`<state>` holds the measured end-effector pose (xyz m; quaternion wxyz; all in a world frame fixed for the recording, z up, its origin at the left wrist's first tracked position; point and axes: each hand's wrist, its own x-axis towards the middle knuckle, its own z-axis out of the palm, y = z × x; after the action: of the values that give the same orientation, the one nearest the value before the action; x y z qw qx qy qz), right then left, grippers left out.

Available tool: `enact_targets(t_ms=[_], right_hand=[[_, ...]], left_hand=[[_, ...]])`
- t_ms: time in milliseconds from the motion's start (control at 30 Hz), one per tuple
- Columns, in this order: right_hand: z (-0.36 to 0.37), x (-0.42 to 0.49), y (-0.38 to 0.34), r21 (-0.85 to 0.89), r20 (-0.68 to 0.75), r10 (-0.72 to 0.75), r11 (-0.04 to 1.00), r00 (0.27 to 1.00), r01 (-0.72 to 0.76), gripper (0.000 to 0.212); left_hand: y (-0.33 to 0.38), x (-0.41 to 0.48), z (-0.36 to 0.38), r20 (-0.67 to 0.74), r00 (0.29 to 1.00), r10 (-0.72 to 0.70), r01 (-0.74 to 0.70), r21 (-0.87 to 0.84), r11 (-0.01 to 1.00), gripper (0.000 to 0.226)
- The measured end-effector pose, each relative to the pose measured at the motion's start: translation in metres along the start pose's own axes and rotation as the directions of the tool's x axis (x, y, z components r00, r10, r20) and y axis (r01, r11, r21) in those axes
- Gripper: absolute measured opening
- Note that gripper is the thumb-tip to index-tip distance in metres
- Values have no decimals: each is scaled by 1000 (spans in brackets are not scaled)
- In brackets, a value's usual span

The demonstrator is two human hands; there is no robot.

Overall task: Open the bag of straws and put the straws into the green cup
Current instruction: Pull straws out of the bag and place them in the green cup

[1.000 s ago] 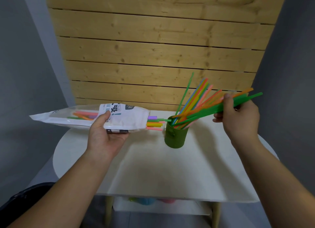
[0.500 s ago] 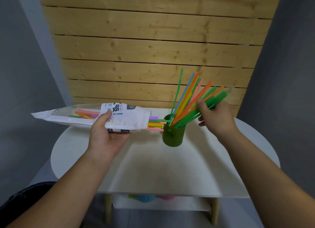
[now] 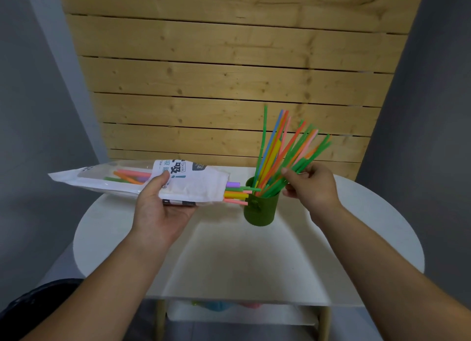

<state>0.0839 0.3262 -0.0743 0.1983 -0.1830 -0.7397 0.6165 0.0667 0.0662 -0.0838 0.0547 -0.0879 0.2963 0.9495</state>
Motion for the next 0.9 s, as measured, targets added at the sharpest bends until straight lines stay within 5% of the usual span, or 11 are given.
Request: enact_targets(t_ms=[133,300,500,900], right_hand=[[-7,-14,0,-15,-35,166,986,986,-167,45],[-12,-48,-10,-224,254,445,891,859,-395,45],[14,-67,-24,314,446,223,868,867,-384,20],[21,-69,-26,243,478,203,904,854,-351,6]], left_hand=[[1,-2,0,3,1000,5,-5,-9,1000,27],[2,-4,2,13,1000,13,-13,-19,1000,27],[-4,-9,9,28,1000,-3,3,-10,1000,19],[-4,-12,11,9,1000,-19,19,10,1000,15]])
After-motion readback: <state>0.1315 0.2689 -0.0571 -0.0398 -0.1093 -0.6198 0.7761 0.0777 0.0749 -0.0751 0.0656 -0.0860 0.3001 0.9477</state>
